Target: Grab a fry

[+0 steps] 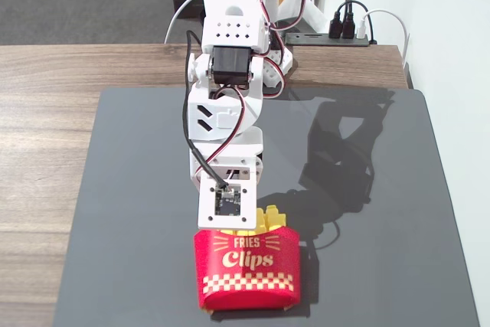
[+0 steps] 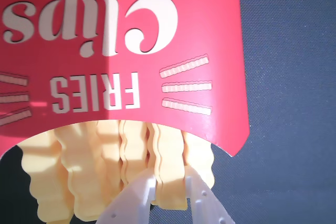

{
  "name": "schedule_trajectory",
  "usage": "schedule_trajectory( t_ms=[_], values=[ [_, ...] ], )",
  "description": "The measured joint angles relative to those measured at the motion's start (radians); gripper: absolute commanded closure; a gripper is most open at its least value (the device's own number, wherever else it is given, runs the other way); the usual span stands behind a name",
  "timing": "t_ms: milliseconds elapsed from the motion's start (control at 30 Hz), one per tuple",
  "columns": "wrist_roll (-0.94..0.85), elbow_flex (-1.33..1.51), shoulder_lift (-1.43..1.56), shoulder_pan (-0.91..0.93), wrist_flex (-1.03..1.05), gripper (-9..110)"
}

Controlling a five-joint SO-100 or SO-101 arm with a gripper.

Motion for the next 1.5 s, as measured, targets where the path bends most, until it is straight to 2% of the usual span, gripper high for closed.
schedule_trajectory(
  t_ms=[400,833,1100,1500],
  values=[
    [0.008,0.020,0.098,0.006,0.064,101],
    [-0.026,0.330,0.379,0.023,0.066,101],
    [-0.041,0.515,0.621,0.018,0.101,101],
    [-0.061,0.652,1.063,0.021,0.322,101]
  ],
)
